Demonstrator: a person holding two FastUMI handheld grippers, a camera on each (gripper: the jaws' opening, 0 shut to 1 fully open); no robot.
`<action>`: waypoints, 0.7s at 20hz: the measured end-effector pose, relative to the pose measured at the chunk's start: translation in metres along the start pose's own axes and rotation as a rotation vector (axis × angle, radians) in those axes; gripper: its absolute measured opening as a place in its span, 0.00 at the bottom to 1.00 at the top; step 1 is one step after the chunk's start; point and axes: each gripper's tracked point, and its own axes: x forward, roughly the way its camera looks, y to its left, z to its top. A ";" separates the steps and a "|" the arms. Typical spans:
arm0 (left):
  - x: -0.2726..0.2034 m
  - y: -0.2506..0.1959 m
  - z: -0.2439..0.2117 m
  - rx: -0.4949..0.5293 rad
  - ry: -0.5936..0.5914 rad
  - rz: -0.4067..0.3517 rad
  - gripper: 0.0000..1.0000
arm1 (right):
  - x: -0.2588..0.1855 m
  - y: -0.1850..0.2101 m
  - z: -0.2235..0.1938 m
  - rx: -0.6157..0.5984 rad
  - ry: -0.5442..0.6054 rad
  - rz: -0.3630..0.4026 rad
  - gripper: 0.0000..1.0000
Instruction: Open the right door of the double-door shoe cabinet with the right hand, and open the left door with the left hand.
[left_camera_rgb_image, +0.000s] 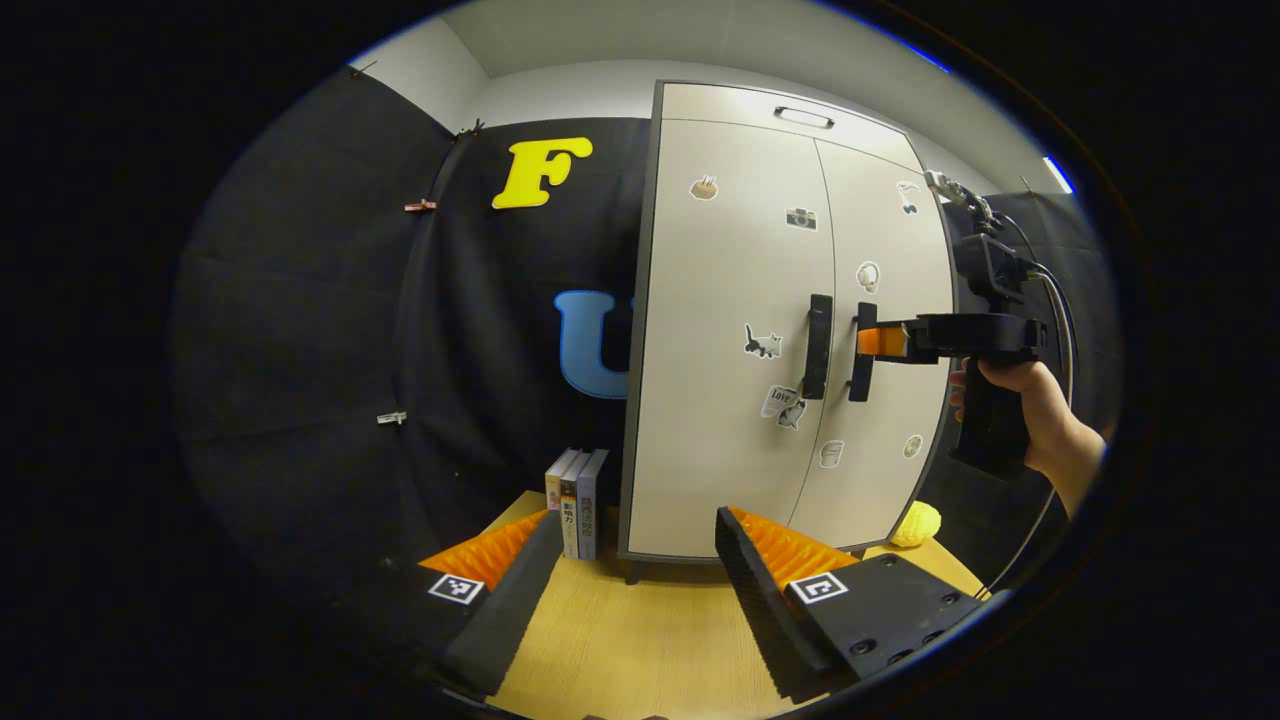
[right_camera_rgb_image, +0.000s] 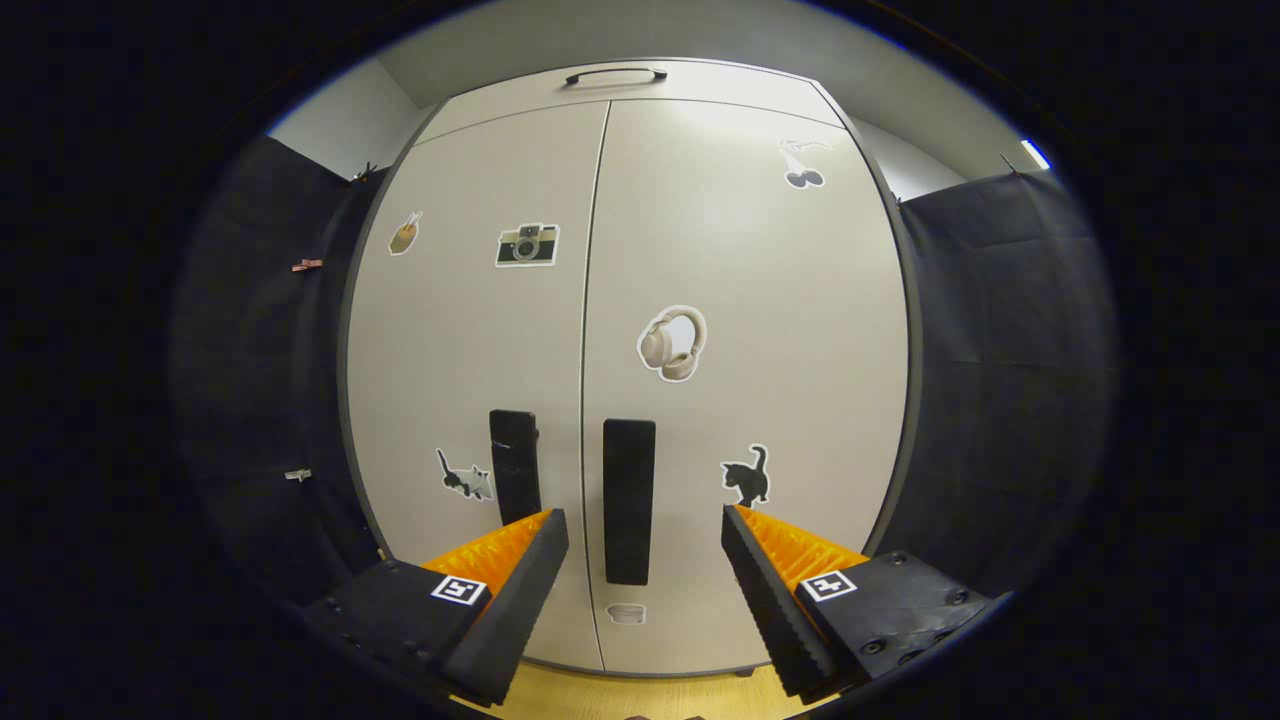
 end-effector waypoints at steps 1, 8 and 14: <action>0.000 0.003 -0.002 0.001 0.004 0.012 0.95 | 0.009 -0.002 -0.002 -0.004 0.005 -0.011 0.98; -0.009 0.019 -0.012 -0.027 0.028 0.080 0.95 | 0.043 -0.003 -0.020 0.020 0.055 -0.031 0.98; -0.017 0.025 -0.006 -0.007 0.007 0.110 0.95 | 0.049 0.001 -0.021 0.060 0.061 -0.032 0.67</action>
